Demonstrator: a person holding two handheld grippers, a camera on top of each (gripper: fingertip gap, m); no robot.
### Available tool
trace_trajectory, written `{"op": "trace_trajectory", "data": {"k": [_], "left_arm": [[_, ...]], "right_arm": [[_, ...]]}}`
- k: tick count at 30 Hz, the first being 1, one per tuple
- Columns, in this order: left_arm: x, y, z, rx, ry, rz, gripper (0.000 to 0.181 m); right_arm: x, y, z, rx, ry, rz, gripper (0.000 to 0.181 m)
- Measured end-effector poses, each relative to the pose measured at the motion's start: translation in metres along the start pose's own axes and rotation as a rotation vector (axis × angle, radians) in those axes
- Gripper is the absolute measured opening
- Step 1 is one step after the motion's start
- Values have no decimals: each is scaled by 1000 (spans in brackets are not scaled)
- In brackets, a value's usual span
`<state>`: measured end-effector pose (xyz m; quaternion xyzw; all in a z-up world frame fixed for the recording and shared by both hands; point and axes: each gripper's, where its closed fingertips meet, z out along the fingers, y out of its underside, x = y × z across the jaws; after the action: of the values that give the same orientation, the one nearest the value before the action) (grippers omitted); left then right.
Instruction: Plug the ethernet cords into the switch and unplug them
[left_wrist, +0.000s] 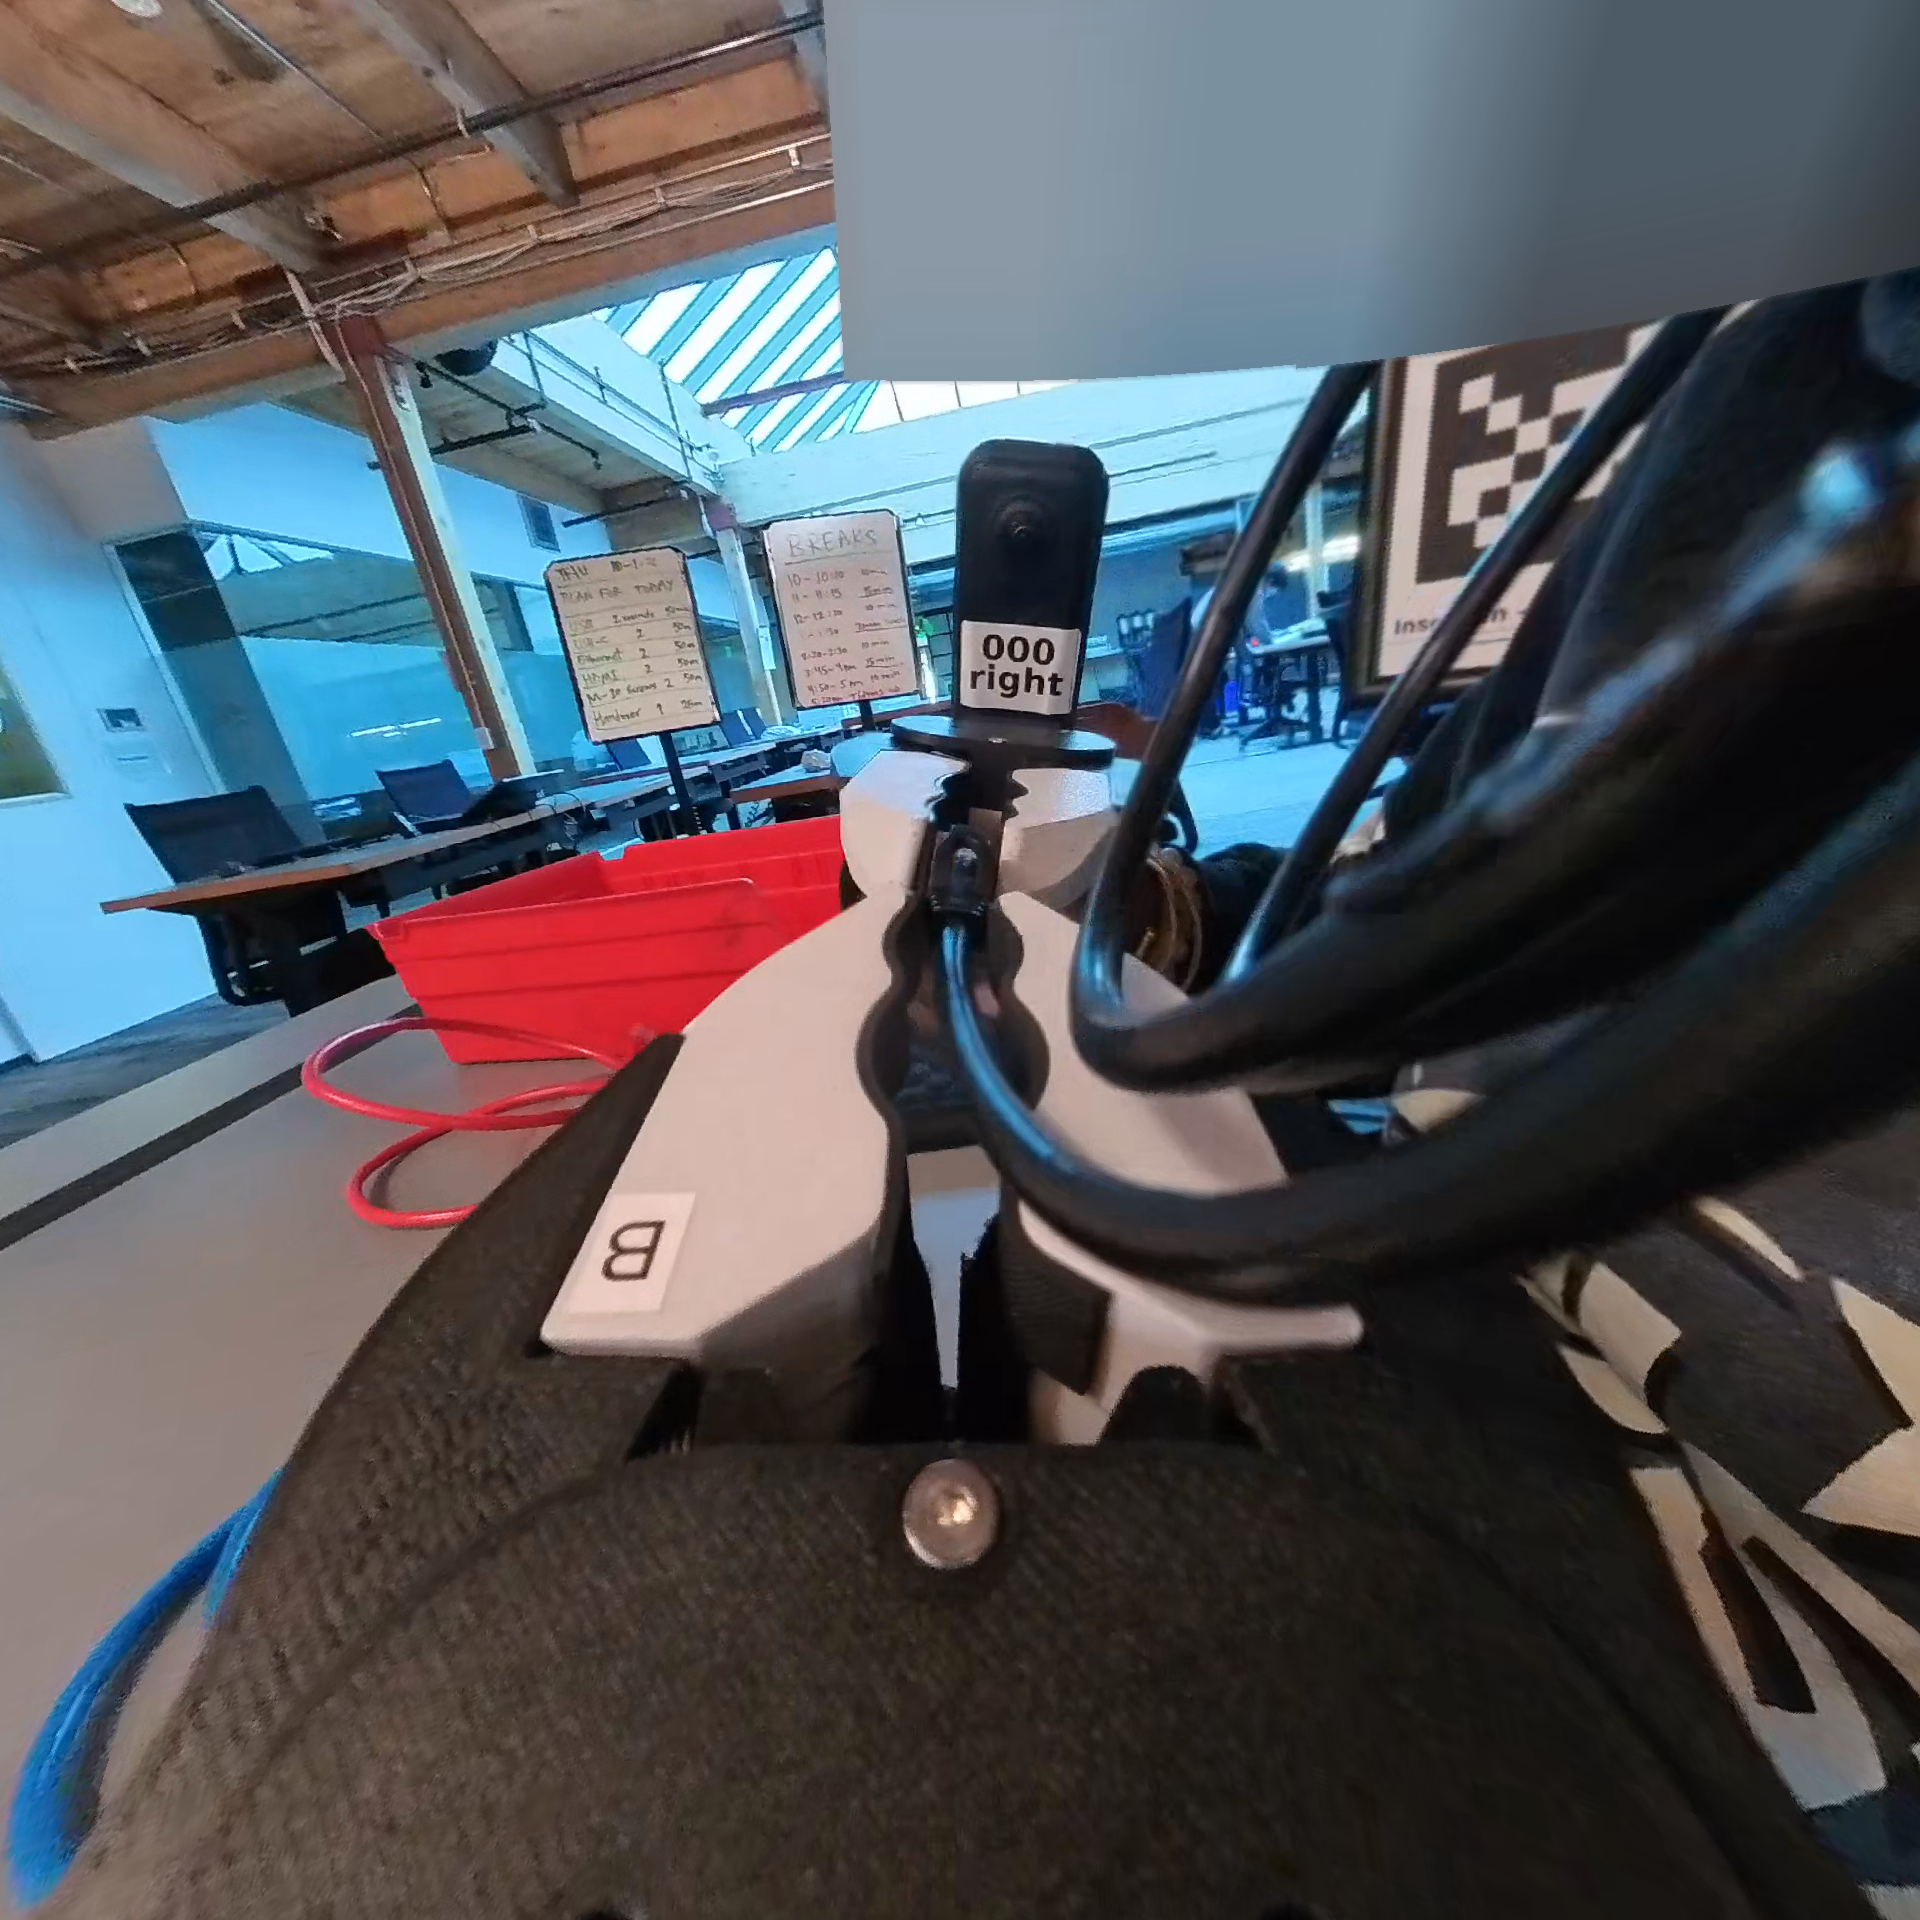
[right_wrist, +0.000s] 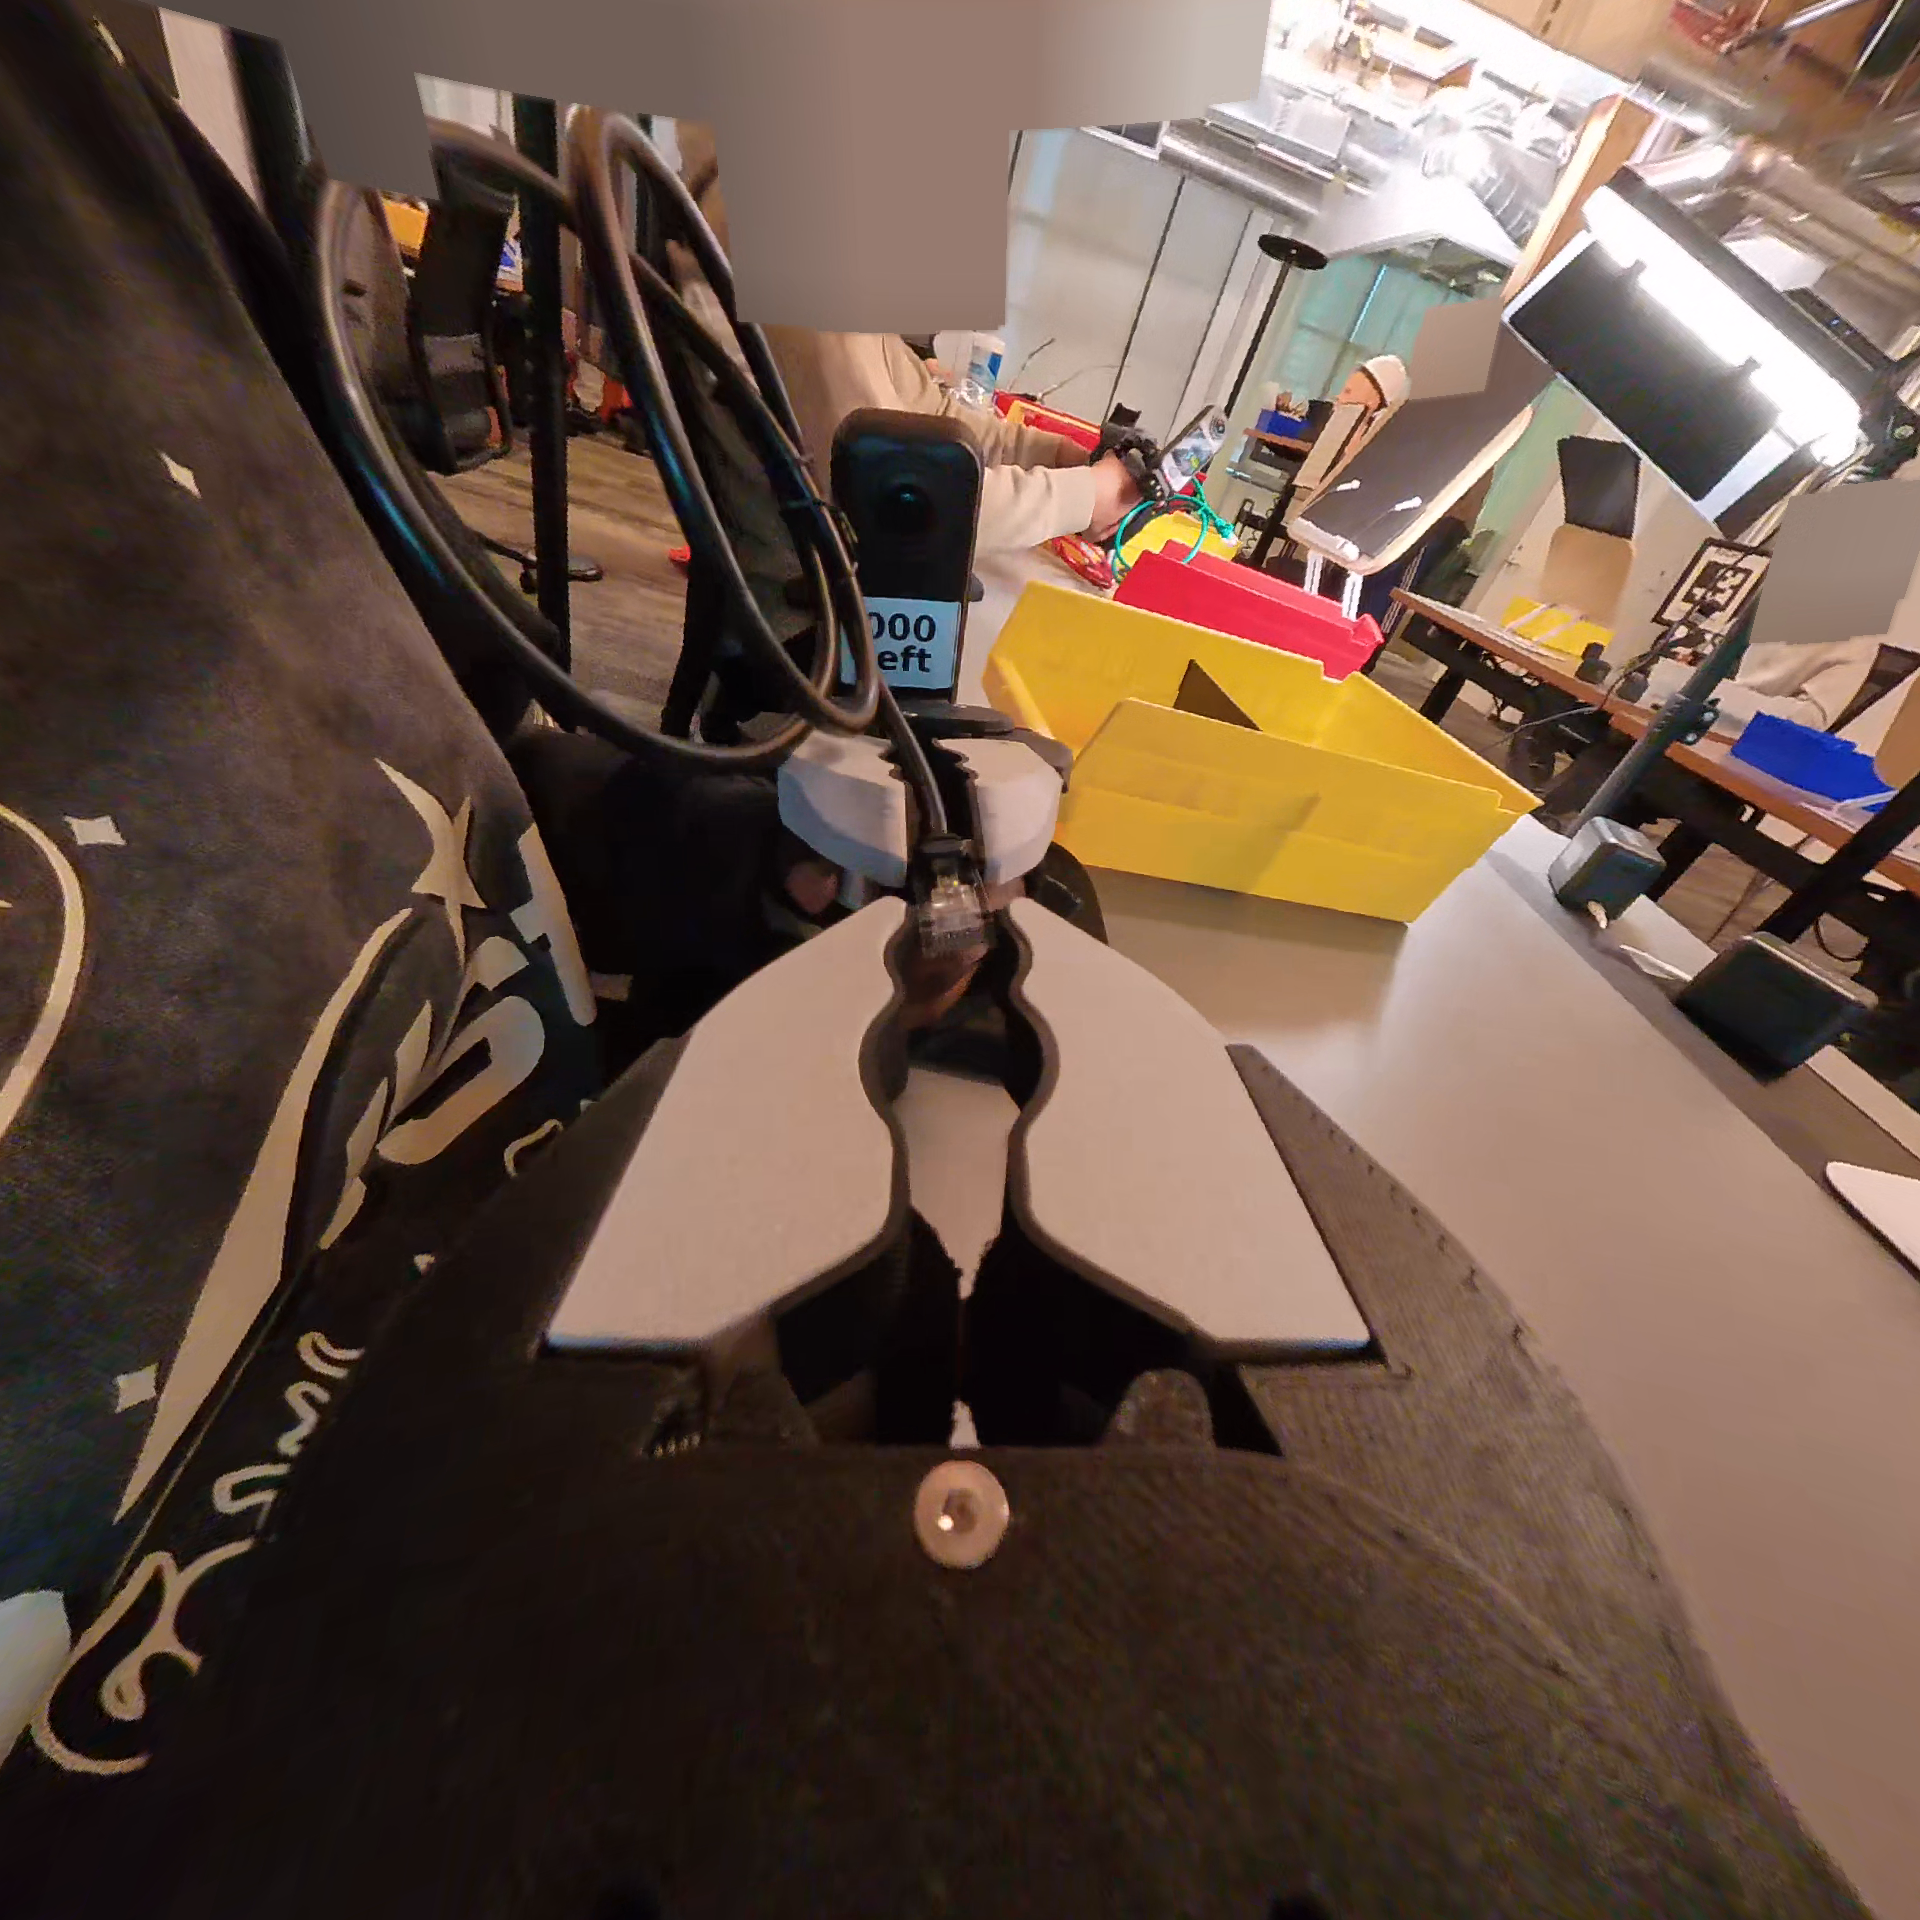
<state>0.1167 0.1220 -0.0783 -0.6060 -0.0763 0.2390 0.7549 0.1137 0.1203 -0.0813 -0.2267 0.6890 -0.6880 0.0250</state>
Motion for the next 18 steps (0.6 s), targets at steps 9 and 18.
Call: {"op": "trace_trajectory", "data": {"k": [9,18], "left_arm": [[2,3,0,-25,1,35,10],[-20,-8,-13,37,-71,-56,12]], "right_arm": [[-3,2,-1,-8,-55,87,12],[61,46,-99,-499,170,64,79]]}}
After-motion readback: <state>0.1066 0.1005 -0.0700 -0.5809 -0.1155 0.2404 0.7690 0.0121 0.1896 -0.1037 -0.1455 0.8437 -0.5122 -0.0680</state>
